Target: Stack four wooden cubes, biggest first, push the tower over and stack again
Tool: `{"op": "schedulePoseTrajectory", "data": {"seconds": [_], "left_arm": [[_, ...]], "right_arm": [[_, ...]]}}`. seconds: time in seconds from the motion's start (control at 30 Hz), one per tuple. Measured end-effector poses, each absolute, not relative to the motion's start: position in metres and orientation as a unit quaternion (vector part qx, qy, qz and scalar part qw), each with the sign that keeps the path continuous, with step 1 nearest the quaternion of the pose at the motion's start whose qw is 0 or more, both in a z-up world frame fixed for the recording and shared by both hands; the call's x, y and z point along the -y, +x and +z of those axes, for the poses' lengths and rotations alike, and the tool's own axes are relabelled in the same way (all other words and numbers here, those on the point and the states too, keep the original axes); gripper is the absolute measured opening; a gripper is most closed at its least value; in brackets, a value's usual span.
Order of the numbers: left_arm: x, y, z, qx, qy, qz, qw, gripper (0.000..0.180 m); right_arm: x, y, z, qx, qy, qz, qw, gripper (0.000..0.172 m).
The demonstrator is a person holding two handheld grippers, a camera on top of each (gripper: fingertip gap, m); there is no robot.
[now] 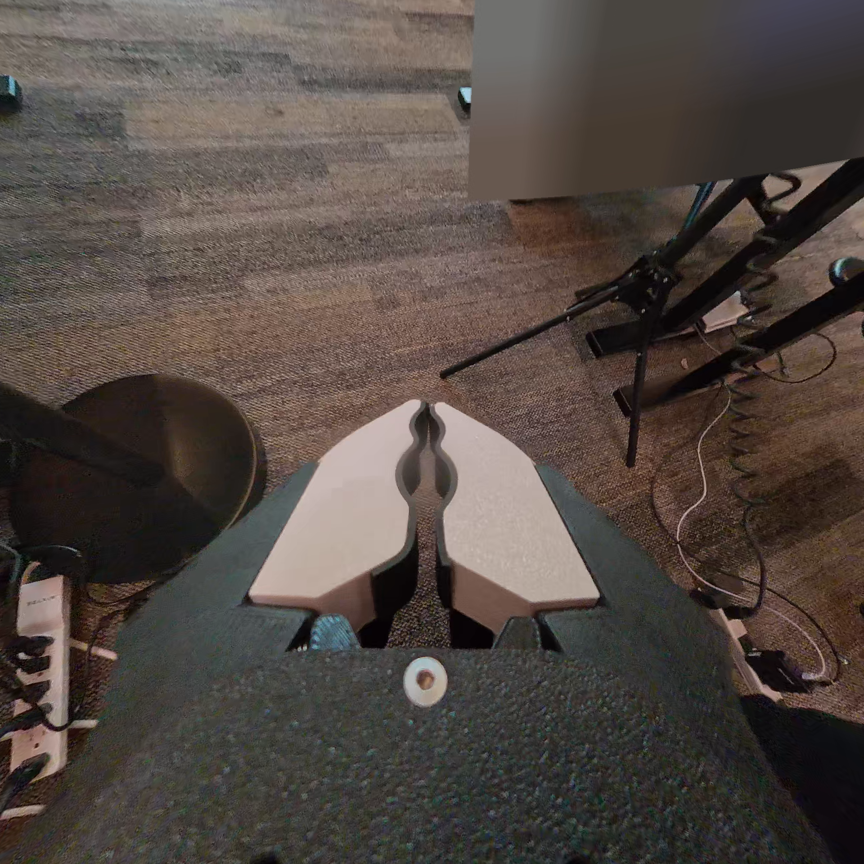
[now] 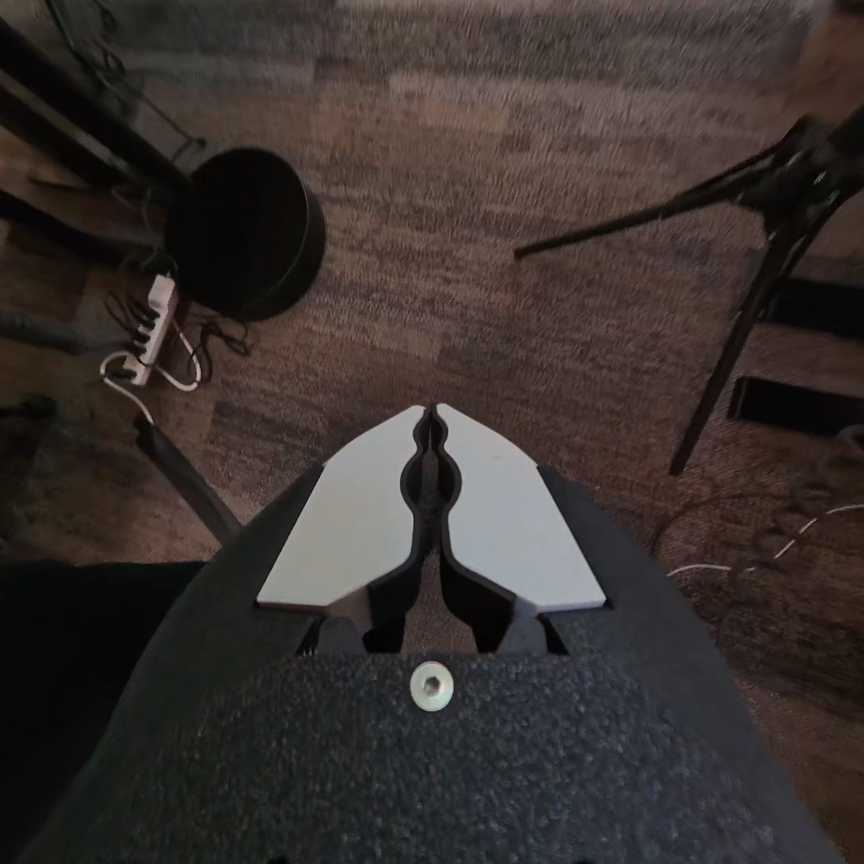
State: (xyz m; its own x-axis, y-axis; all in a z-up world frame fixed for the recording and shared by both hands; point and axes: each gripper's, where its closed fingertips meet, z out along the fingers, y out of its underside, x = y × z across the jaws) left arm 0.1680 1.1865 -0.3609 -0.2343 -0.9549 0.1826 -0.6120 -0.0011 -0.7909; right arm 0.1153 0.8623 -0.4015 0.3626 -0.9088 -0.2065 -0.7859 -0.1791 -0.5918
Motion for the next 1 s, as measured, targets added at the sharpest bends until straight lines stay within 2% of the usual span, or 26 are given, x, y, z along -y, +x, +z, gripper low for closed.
{"op": "schedulePoseTrajectory", "data": {"seconds": [0.17,0.4,0.67,1.0], "left_arm": [[-1.147,0.166,-0.410,-0.704,-0.561,-0.400,0.172,0.000],[-1.116,0.176,-0.437,-0.716,-0.544,-0.414,0.140,0.000],[-1.120,0.213,-0.400,-0.694,-0.551,-0.427,0.181,0.000],[-1.172,0.255,-0.358,-0.632,-0.599,-0.426,0.248,0.000]], "right_arm": [[-0.848,0.077,-0.455,-0.576,-0.759,-0.067,0.294,0.000],[-0.830,0.058,-0.477,-0.610,-0.739,-0.061,0.281,0.000],[-0.825,0.123,-0.435,-0.578,-0.748,-0.110,0.307,0.000],[-0.842,0.235,-0.371,-0.501,-0.776,-0.169,0.344,0.000]]}}
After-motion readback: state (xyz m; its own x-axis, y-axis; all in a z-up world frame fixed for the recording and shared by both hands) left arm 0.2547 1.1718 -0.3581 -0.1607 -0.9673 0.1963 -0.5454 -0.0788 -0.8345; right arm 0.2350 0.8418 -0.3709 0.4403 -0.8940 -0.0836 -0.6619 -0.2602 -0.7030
